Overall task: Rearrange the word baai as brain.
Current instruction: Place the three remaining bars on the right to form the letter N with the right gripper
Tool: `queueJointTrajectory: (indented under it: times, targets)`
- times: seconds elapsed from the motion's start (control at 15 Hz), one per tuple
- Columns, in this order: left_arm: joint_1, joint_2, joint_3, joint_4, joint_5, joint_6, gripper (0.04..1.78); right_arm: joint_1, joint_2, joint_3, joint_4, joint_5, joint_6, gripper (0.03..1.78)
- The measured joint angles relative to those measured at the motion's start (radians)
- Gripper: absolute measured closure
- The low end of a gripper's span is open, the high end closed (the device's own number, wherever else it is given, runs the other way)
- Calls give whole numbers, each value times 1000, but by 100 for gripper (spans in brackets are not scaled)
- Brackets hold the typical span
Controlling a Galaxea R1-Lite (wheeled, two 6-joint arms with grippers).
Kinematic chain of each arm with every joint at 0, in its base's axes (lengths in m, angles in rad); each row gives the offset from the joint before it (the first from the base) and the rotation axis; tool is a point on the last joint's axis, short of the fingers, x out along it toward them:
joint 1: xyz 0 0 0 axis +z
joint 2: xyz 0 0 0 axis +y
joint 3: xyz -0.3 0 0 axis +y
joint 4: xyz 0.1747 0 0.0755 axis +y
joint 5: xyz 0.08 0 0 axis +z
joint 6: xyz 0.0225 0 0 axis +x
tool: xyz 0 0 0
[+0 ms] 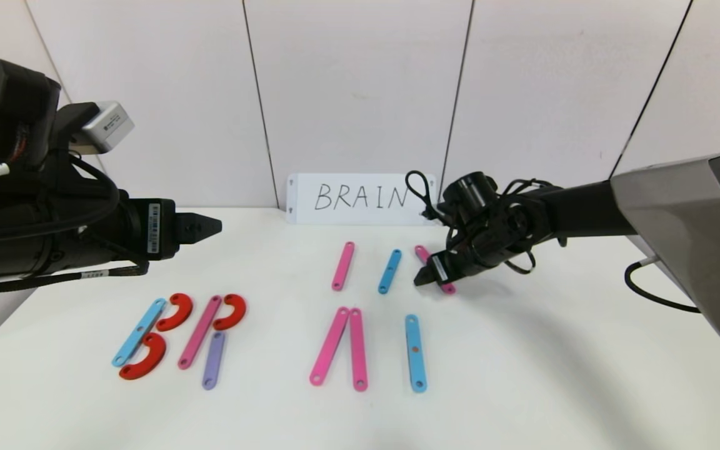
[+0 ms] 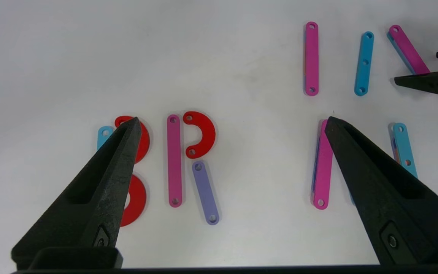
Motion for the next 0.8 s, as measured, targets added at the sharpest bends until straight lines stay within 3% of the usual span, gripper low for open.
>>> queueJointTrajectory:
  times: [0.27,0.6,0.67,0.8]
  targets:
    - [0,0,0,0,0,0,13,1,6,0,-3,-9,0,48]
    - [0,-2,0,0,0,0,13,3,11,-1,-5,-17,0,133]
    - [0,-2,0,0,0,0,13,2,12,-1,-4,-17,1,144]
    - [0,-2,0,0,0,0,13,2,12,0,6,-18,6,151]
